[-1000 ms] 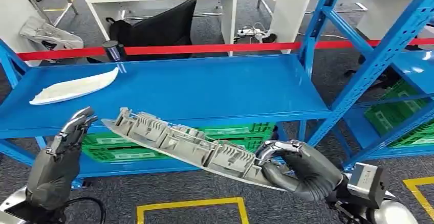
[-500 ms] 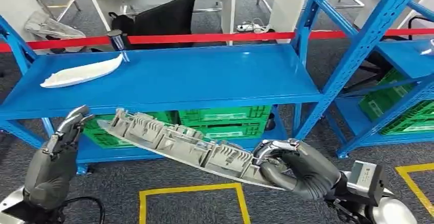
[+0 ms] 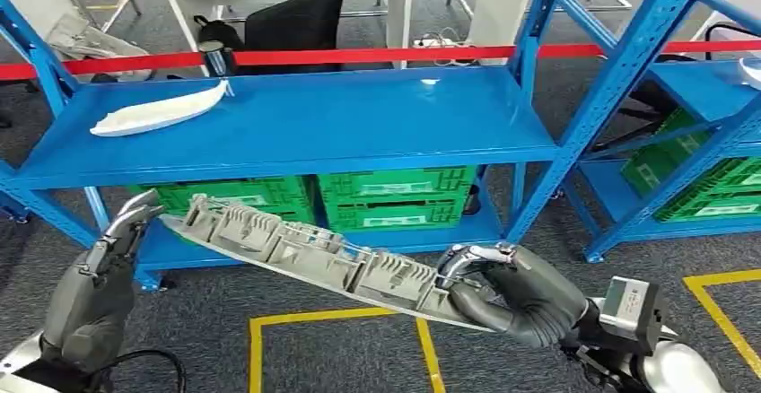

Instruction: Take the parts from the cabinet and place them on the table.

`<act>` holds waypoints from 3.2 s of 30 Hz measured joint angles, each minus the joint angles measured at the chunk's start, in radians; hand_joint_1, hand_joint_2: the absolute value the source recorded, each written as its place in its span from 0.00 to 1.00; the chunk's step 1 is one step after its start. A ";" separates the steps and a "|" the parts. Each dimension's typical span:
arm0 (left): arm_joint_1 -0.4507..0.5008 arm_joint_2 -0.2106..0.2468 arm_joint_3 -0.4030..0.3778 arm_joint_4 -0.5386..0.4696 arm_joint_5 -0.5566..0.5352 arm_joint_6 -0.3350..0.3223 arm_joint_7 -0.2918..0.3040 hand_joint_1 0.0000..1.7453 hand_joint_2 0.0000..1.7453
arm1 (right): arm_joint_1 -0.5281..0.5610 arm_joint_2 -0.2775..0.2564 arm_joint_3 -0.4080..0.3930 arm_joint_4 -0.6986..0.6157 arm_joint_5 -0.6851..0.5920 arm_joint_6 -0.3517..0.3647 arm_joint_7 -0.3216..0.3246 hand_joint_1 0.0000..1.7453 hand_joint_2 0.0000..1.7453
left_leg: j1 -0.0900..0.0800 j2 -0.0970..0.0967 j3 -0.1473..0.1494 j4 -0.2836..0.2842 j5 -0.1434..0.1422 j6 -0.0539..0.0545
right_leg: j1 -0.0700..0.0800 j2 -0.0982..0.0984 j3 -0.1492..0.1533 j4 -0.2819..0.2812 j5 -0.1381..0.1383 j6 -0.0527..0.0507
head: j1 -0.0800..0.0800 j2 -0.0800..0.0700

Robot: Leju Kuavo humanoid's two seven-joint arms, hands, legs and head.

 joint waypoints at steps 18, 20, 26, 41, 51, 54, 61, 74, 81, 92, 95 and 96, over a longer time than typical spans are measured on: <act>0.013 0.003 0.000 0.000 0.016 0.007 0.007 0.00 0.00 | 0.013 0.028 0.017 0.005 0.126 -0.104 -0.004 1.00 1.00 | 0.001 0.000 -0.010 -0.006 0.020 -0.013 | -0.001 0.000 -0.020 0.011 0.013 -0.011 | -0.001 0.000; 0.011 0.002 0.000 0.002 0.019 0.007 0.008 0.00 0.00 | 0.018 0.028 0.008 -0.003 0.148 -0.126 -0.019 1.00 1.00 | 0.001 0.000 -0.011 -0.006 0.020 -0.012 | -0.001 0.000 -0.021 0.011 0.014 -0.010 | -0.001 0.000; 0.009 0.000 0.000 0.009 0.029 0.008 0.009 0.00 0.00 | 0.019 0.032 -0.009 -0.011 0.235 -0.199 -0.014 1.00 1.00 | 0.000 0.000 -0.013 -0.006 0.020 -0.011 | -0.001 0.000 -0.021 0.010 0.015 -0.008 | -0.001 0.000; 0.009 0.000 0.001 0.014 0.033 0.018 0.012 0.00 0.00 | 0.002 0.072 -0.002 -0.011 0.196 -0.288 -0.016 1.00 1.00 | 0.000 0.000 -0.015 -0.006 0.021 -0.010 | -0.002 0.000 -0.023 0.010 0.015 -0.008 | -0.001 0.000; 0.003 0.006 0.001 0.031 0.030 0.003 0.000 0.00 0.00 | 0.020 0.090 -0.008 -0.020 0.233 -0.373 -0.007 1.00 1.00 | 0.000 0.000 -0.015 -0.006 0.021 -0.010 | -0.002 0.000 -0.023 0.010 0.015 -0.008 | -0.001 0.000; 0.002 0.006 0.001 0.037 0.030 0.000 0.000 0.00 0.00 | 0.022 0.095 -0.011 -0.020 0.212 -0.370 -0.006 1.00 1.00 | 0.000 0.000 -0.015 -0.005 0.021 -0.010 | -0.002 0.001 -0.024 0.010 0.015 -0.008 | -0.001 0.000; -0.010 0.006 0.001 0.049 0.027 -0.002 -0.009 0.00 0.00 | 0.026 0.097 -0.012 -0.021 0.206 -0.346 -0.014 1.00 1.00 | 0.000 0.000 -0.016 -0.005 0.021 -0.010 | -0.002 0.001 -0.024 0.010 0.015 -0.008 | -0.001 0.000; -0.010 0.006 0.001 0.045 -0.003 0.017 -0.016 0.00 0.00 | 0.045 0.097 -0.016 -0.045 0.245 -0.304 -0.006 1.00 1.00 | -0.004 0.000 -0.022 0.005 0.014 0.000 | -0.005 0.001 -0.025 0.008 0.016 0.001 | -0.001 0.000; -0.025 0.006 0.009 0.045 0.003 0.024 -0.005 0.00 0.00 | 0.048 0.096 -0.019 -0.045 0.222 -0.257 -0.006 1.00 1.00 | -0.004 -0.001 -0.024 0.003 0.018 0.003 | -0.004 0.000 -0.026 0.007 0.017 0.001 | -0.001 0.000; -0.049 0.013 0.026 0.198 -0.042 0.038 0.063 0.00 0.00 | 0.038 0.087 -0.010 -0.041 0.193 -0.230 -0.011 1.00 1.00 | -0.004 -0.001 -0.025 0.004 0.020 0.005 | -0.004 0.000 -0.027 0.007 0.019 0.004 | -0.001 0.000; -0.049 0.012 0.026 0.269 -0.038 0.046 0.063 0.00 0.00 | 0.036 0.079 -0.007 -0.041 0.188 -0.237 -0.014 1.00 1.00 | -0.004 -0.001 -0.025 0.004 0.020 0.005 | -0.003 0.000 -0.027 0.007 0.019 0.004 | -0.001 0.000; -0.050 0.012 0.026 0.290 -0.032 0.047 0.064 0.00 0.00 | 0.036 0.077 -0.006 -0.041 0.187 -0.240 -0.016 1.00 1.00 | -0.004 -0.001 -0.025 0.004 0.020 0.005 | -0.003 0.000 -0.027 0.007 0.019 0.004 | -0.001 0.000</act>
